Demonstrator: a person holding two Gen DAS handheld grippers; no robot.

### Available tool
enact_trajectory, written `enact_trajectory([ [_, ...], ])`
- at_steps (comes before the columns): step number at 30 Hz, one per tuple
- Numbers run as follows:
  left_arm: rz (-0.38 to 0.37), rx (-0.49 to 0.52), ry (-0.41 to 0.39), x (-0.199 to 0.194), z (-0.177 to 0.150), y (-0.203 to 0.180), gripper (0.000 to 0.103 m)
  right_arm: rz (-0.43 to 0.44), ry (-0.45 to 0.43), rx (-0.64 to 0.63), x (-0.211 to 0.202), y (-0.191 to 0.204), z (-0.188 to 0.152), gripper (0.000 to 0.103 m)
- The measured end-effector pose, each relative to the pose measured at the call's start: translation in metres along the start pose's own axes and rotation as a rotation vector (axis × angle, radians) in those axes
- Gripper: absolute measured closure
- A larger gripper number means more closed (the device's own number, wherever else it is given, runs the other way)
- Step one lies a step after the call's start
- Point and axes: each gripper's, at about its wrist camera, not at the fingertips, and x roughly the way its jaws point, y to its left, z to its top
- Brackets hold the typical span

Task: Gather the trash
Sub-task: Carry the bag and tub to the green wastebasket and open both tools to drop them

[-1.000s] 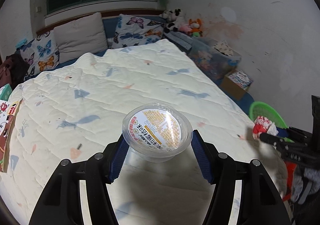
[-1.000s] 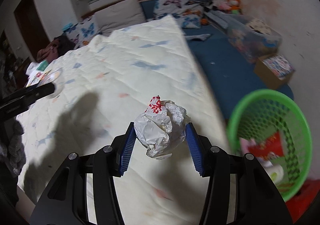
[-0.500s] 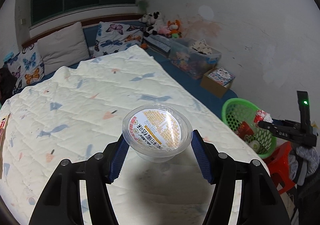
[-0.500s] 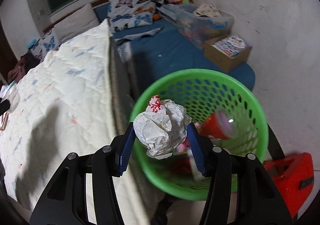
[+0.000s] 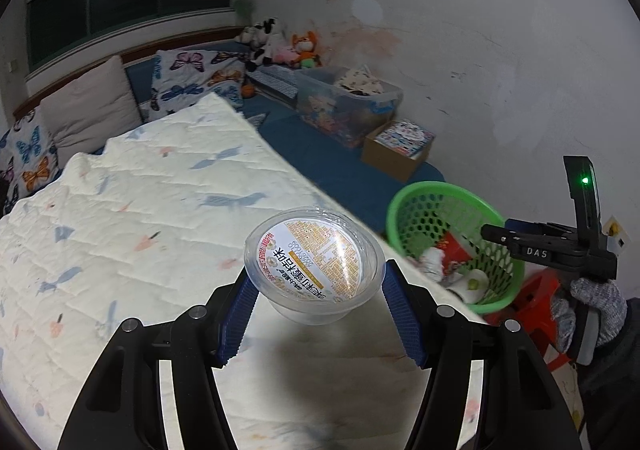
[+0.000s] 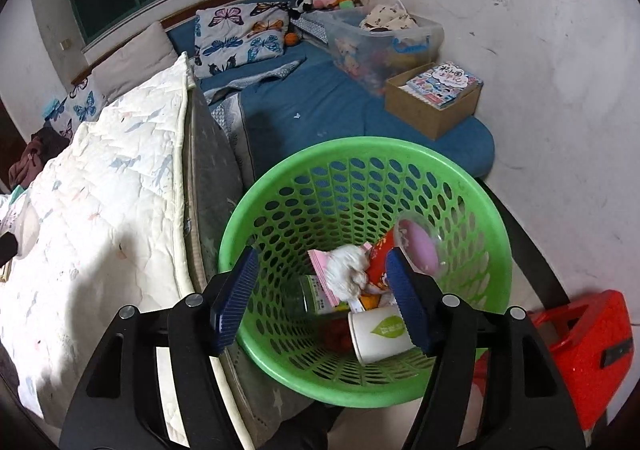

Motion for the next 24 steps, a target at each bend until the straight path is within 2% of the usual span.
enact_trajectory([
  [14,-0.097,0.082,0.074,0.064,0.021,-0.082,0.042,-0.023,-0.041,0.013,-0.029,-0.023,-0.012,0.036],
  [24,-0.134,0.082,0.123,0.099,0.033,-0.108,0.042,-0.032,-0.037,0.049,-0.029,-0.042,-0.018,0.036],
])
